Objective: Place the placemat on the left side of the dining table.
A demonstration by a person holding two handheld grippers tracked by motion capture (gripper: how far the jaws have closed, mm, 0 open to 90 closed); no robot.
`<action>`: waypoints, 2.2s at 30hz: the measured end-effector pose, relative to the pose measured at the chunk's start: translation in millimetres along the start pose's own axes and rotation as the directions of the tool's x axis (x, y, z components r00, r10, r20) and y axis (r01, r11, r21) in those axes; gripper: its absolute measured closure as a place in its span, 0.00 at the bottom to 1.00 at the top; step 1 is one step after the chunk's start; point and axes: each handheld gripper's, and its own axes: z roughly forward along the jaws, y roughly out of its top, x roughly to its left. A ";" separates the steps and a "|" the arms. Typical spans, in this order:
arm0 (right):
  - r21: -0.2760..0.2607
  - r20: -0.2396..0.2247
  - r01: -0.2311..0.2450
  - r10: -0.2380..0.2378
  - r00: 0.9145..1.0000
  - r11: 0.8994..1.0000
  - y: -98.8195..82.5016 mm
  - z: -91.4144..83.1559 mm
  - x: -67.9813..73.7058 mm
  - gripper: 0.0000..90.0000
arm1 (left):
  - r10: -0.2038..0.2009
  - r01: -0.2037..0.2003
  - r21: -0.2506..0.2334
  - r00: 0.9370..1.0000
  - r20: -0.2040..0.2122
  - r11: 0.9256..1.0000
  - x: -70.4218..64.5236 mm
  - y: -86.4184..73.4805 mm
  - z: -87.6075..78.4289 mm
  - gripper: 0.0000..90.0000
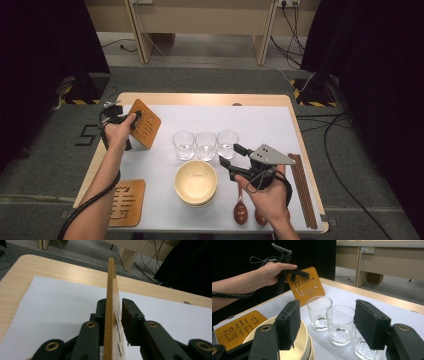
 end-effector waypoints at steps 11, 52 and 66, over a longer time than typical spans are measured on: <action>0.010 -0.005 -0.008 0.008 1.000 1.000 -2.5 3.5 0.8 0.43 | -0.018 0.018 -0.001 0.998 -0.062 1.000 39.4 -6.7 -4.9 0.60; 0.030 -0.015 -0.005 0.005 1.000 1.000 -4.7 7.1 0.5 0.43 | 0.119 -0.074 0.250 0.978 -0.172 0.965 79.3 -39.8 -22.1 0.99; 0.035 -0.009 -0.004 0.004 1.000 0.999 -5.5 7.8 -0.6 0.43 | 0.138 -0.092 0.255 0.976 -0.168 0.963 74.7 -43.5 -25.1 0.99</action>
